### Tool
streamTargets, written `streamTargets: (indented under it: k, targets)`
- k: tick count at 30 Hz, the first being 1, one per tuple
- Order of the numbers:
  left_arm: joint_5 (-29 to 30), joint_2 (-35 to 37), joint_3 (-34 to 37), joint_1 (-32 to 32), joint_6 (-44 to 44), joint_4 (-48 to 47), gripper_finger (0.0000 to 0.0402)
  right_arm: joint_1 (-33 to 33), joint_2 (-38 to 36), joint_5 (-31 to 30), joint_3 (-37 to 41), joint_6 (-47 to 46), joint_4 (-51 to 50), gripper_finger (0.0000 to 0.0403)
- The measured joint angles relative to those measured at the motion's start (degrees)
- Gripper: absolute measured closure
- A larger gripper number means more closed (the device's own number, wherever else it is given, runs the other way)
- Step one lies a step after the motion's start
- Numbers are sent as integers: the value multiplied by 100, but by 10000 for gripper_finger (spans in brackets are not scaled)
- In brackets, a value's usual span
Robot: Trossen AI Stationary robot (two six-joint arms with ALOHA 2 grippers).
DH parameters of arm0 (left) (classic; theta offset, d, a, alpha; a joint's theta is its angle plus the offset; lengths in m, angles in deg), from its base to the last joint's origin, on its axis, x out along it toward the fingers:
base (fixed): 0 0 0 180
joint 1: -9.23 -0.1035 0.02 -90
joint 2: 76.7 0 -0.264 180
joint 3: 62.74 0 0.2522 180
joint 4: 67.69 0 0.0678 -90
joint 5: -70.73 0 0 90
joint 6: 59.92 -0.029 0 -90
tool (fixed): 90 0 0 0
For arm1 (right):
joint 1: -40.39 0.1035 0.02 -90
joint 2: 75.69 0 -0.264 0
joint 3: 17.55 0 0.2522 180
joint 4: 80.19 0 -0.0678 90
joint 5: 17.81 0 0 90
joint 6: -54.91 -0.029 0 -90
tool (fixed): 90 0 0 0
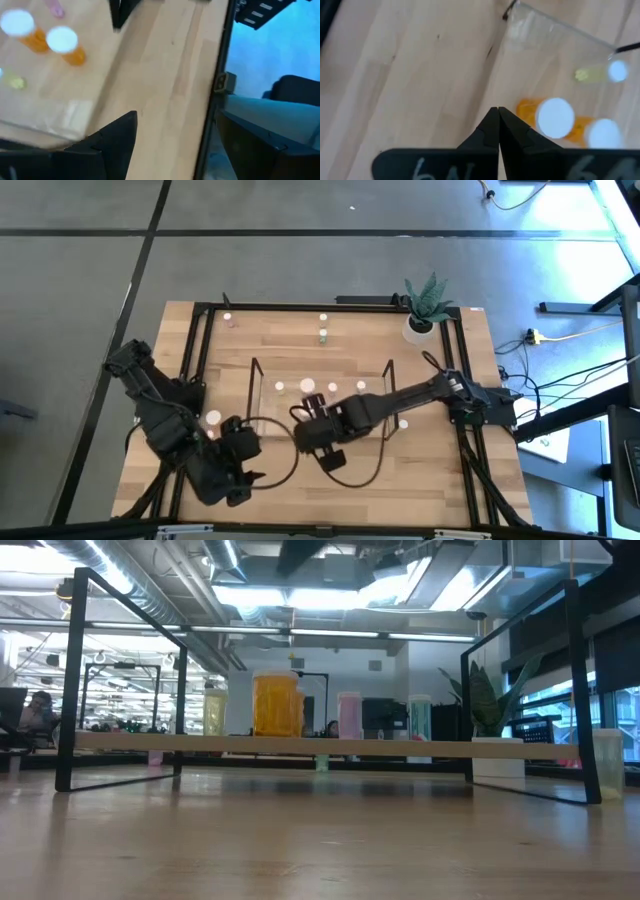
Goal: Pick and place medicine bottles onto shelf by color
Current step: Put the bottom blue pill bottle aligned with the blue pill bottle on the shelf
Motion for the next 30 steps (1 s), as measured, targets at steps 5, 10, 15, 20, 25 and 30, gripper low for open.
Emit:
streamTargets:
  k: [5,10,15,20,25,30]
  targets:
    - [9,0,2,418,833,-323,134,362,-4,-143,-611,-43,-287,400]
    - [8,-7,258,832,1540,-356,134,724,-230,-171,-652,-277,-310,400]
    - [-53,-9,671,1157,2313,-268,134,1057,-502,-246,-656,-526,-348,400]
    - [-79,-9,983,1436,2634,-41,134,1393,-663,-227,-658,-579,-299,400]
    - [-361,-7,1168,1583,2692,-3,134,1588,-675,-225,-658,-607,-273,400]
    - [-702,-7,1228,1663,2707,15,134,1637,-675,-279,-658,-910,-139,400]
